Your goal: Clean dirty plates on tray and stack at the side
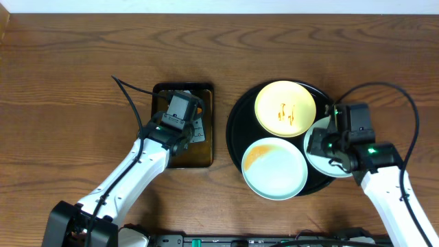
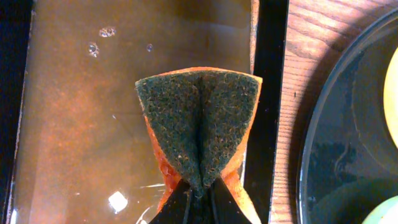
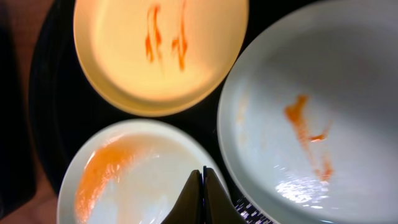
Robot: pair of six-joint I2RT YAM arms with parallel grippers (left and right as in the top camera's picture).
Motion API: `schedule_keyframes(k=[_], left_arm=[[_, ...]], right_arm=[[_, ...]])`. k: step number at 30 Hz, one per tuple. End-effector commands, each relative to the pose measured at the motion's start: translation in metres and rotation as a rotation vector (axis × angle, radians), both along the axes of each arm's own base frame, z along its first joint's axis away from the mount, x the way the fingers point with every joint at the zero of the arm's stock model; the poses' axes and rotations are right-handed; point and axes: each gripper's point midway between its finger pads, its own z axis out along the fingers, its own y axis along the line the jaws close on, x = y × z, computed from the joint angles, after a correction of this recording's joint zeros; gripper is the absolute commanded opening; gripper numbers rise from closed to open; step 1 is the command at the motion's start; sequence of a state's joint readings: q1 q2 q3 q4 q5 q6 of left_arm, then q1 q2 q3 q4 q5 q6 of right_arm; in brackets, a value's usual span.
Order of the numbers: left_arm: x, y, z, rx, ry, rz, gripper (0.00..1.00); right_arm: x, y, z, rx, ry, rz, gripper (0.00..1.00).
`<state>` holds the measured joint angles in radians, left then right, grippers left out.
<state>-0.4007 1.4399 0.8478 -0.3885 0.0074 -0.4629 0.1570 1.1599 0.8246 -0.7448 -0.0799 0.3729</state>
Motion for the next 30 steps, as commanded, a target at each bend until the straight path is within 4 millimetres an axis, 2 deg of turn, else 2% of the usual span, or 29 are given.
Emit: schedule_keyframes(k=[1,6,7,9,13,16,19,21,26,30], left_arm=[[0.002,0.004,0.005,0.018,-0.023,-0.002,0.08],[0.002,0.004,0.005,0.018,-0.023,-0.002,0.08],[0.002,0.004,0.005,0.018,-0.023,-0.002,0.08],[0.002,0.004,0.005,0.018,-0.024,-0.002,0.08],[0.002,0.004,0.005,0.018,-0.023,-0.002,0.08],[0.002,0.004,0.005,0.018,-0.023,-0.002,0.08],[0.002,0.004,0.005,0.018,-0.023,-0.002,0.08],[0.002,0.004,0.005,0.018,-0.022,-0.002,0.08],[0.001,0.004,0.005,0.02,-0.019,-0.002,0.08],[0.0,0.005,0.004,0.023,-0.012,-0.002,0.08]], right_arm=[[0.009,-0.011,0.017,-0.094,-0.062,0.017,0.01],[-0.007,0.011,0.01,0.021,0.016,0.079,0.03],[-0.015,0.017,0.008,0.058,0.054,0.091,0.09],[-0.032,0.021,0.001,0.098,0.138,0.083,0.26],[-0.067,0.015,-0.02,0.097,0.311,0.007,0.42],[-0.086,0.014,-0.038,0.114,0.395,-0.054,0.45],[-0.095,0.019,-0.057,0.154,0.427,-0.075,0.44],[-0.097,0.025,-0.068,0.198,0.427,-0.079,0.41],[-0.097,0.025,-0.097,0.227,0.395,-0.134,0.4],[-0.1,0.024,-0.114,0.257,0.389,-0.206,0.32]])
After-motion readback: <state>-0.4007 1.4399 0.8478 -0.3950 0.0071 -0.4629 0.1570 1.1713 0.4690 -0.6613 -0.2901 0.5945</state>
